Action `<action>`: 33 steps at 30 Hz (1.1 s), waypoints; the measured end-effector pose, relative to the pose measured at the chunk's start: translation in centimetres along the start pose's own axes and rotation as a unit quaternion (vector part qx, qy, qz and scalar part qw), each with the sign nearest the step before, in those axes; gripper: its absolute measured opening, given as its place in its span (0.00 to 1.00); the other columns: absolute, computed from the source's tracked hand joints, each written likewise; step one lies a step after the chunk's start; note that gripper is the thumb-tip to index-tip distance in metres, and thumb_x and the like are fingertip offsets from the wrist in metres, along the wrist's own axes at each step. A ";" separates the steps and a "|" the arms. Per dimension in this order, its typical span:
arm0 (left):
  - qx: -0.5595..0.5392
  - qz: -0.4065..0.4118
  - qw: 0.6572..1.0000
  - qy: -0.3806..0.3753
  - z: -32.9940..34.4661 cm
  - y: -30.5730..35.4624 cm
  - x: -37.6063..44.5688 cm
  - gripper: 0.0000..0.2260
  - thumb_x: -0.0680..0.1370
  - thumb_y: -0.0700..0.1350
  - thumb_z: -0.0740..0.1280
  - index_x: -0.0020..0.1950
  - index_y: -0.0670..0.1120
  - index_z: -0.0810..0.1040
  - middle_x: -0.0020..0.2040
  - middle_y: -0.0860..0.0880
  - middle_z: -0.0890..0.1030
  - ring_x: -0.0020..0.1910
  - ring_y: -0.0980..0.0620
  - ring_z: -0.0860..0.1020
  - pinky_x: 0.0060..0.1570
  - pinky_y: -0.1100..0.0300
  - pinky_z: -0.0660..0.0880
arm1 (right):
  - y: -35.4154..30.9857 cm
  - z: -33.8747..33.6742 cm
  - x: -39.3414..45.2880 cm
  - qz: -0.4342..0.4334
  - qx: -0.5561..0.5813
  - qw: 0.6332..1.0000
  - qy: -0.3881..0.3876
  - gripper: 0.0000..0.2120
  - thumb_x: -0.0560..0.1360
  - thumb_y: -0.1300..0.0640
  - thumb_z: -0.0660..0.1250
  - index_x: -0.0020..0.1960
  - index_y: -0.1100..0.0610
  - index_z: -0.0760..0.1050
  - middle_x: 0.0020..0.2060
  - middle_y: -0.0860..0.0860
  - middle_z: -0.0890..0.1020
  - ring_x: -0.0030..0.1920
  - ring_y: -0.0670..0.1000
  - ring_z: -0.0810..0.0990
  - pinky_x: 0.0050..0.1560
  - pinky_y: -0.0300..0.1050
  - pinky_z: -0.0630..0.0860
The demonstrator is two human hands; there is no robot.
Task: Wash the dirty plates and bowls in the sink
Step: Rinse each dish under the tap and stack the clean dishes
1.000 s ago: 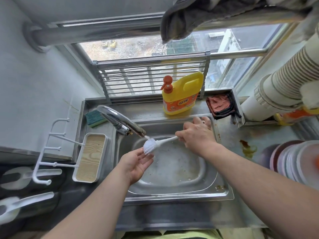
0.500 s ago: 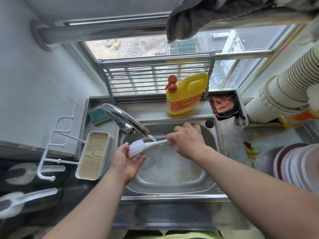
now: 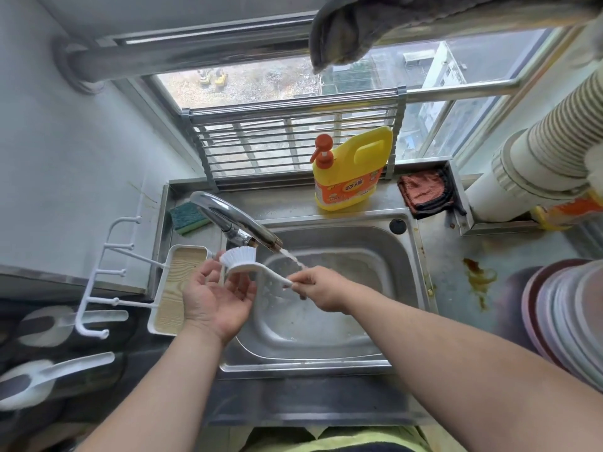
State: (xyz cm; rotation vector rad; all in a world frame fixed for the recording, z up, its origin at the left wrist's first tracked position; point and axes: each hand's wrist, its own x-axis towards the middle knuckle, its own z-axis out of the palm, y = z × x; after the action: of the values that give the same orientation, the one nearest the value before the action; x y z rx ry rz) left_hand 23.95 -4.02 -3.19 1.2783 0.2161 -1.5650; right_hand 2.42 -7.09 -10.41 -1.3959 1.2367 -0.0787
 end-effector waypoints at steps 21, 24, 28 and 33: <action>0.708 0.062 0.699 -0.081 0.3 -7.9 1.7 0.14 0.80 0.44 0.65 0.64 0.55 0.81 0.58 0.50 0.83 0.44 0.54 0.82 0.42 0.62 0.77 | 6.4 -2.6 -8.5 0.175 -0.443 0.877 0.071 0.19 0.83 0.40 0.60 0.60 0.50 0.83 0.56 0.52 0.85 0.55 0.59 0.84 0.45 0.48 0.75; 0.817 0.121 0.537 -0.173 1.4 -8.7 0.9 0.21 0.81 0.50 0.67 0.75 0.54 0.76 0.70 0.51 0.77 0.62 0.50 0.80 0.65 0.58 0.74 | 3.9 -2.7 -8.8 0.157 -0.451 0.874 0.088 0.20 0.82 0.37 0.61 0.60 0.50 0.83 0.57 0.53 0.84 0.56 0.59 0.84 0.44 0.48 0.74; 0.815 0.194 0.478 -0.264 2.9 -9.0 -1.3 0.23 0.83 0.54 0.66 0.79 0.53 0.71 0.72 0.52 0.72 0.56 0.53 0.80 0.66 0.58 0.71 | -2.0 -3.9 -10.6 0.101 -0.413 0.897 0.120 0.15 0.81 0.40 0.65 0.59 0.46 0.83 0.55 0.48 0.85 0.56 0.55 0.83 0.45 0.46 0.74; 0.732 0.348 0.498 -0.308 4.5 -5.7 -5.4 0.06 0.84 0.50 0.65 0.51 0.50 0.79 0.46 0.52 0.80 0.46 0.52 0.75 0.48 0.53 0.72 | -11.1 -7.5 -16.3 0.016 -0.313 0.941 0.127 0.11 0.76 0.43 0.74 0.57 0.44 0.85 0.49 0.40 0.85 0.53 0.41 0.80 0.52 0.39 0.76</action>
State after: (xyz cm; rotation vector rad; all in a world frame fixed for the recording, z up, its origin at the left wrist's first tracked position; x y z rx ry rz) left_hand 16.11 -1.44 0.42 1.4027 -2.2779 -1.0882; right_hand -3.01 -4.20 9.80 -1.9570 1.5801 0.1811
